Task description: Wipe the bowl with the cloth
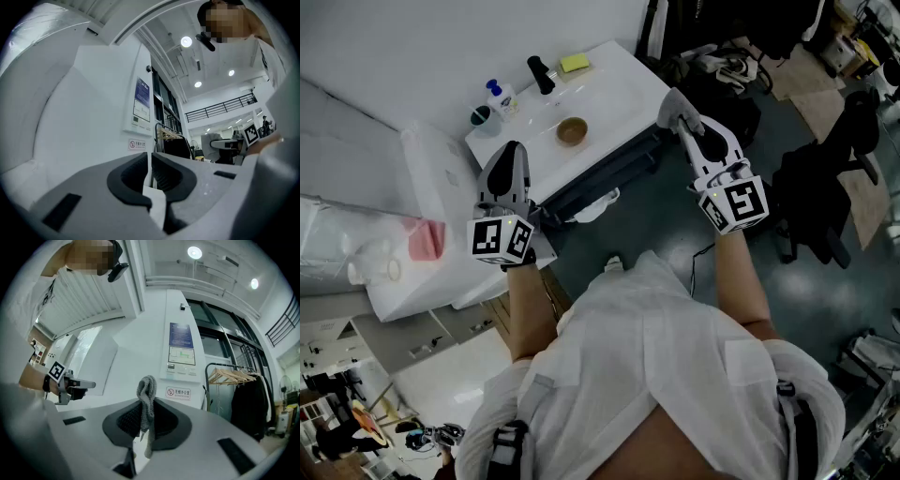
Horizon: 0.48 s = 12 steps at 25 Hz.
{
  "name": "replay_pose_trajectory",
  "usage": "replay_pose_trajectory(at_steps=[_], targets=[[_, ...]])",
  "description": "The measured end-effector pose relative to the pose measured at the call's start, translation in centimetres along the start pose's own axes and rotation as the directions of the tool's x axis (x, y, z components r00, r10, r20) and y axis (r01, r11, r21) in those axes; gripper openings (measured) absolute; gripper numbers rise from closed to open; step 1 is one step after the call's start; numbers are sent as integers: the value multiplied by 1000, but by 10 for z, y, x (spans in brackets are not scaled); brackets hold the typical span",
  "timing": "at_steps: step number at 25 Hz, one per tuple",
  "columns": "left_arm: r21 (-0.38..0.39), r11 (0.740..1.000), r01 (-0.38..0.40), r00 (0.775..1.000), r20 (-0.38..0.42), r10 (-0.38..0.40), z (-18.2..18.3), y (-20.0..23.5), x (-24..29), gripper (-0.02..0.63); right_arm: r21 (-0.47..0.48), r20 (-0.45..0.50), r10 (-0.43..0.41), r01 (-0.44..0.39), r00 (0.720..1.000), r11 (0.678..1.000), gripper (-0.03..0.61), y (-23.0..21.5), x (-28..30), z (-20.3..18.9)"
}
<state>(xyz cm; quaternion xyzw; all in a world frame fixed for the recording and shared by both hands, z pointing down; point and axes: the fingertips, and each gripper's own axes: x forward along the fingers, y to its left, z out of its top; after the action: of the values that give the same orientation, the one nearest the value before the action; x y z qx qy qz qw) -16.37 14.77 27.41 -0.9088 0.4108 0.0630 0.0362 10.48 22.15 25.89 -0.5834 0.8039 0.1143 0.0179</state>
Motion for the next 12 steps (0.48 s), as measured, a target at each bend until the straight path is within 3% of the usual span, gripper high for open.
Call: replay_pose_trajectory(at_steps=[12], targets=[[-17,1000,10,1000,-10,-10,-10,26,16,32,20,-34,15,-14,999,1000,44,6,34,-20]])
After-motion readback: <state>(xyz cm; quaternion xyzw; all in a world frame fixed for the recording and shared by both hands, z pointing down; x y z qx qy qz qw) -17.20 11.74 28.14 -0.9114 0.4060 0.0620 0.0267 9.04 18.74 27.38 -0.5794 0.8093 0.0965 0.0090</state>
